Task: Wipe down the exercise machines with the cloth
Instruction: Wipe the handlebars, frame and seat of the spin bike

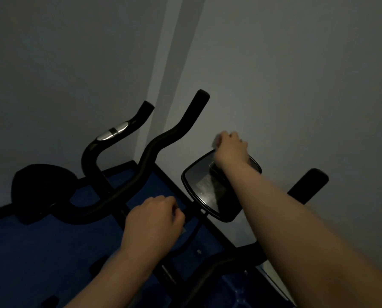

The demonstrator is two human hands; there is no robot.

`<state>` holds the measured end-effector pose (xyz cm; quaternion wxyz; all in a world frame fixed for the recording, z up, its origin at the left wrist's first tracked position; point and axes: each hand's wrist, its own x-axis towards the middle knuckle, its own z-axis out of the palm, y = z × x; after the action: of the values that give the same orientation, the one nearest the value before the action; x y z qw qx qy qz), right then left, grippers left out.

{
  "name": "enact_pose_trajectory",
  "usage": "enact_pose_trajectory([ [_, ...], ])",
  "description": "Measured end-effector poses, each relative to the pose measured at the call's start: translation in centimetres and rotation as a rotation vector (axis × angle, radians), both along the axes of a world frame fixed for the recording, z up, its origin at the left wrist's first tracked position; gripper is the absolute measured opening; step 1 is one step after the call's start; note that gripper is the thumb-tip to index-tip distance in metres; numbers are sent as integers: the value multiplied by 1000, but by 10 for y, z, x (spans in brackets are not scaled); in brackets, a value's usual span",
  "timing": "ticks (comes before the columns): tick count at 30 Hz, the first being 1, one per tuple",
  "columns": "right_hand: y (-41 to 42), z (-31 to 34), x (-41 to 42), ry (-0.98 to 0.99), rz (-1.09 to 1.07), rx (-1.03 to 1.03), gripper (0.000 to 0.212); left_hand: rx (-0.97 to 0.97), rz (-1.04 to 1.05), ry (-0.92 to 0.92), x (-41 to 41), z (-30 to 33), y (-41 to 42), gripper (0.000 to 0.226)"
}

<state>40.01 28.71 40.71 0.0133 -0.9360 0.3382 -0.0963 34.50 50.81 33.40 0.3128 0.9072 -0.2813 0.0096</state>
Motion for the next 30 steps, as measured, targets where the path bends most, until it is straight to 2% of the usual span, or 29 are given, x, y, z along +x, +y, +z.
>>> enact_pose_trajectory([
  [2,26,-14,-3,27,136,21,32,8,6,-7,0,1,0,24],
  [6,58,-34,-60,254,373,23,29,34,-3,-16,-1,0,0,24],
  [9,38,-27,-94,358,188,7,35,45,-24,-20,-1,0,0,25],
  [11,20,-16,-89,340,9,-8,45,48,-31,-18,-1,0,0,25],
  [13,1,-9,-65,238,-107,-2,52,43,-34,-10,0,-1,0,25],
  [17,-9,2,-14,23,-224,77,52,13,-7,-10,-2,1,1,23],
  [21,17,-14,-5,32,-71,-36,57,10,-11,-31,-2,1,0,23],
  [26,63,-44,-56,308,353,-67,60,30,-25,-46,-1,-1,0,25],
  [28,58,-40,-78,400,359,-43,53,34,-35,-44,-1,0,0,25],
  [30,42,-30,-89,477,244,-42,54,40,-37,-38,-2,1,1,24],
])
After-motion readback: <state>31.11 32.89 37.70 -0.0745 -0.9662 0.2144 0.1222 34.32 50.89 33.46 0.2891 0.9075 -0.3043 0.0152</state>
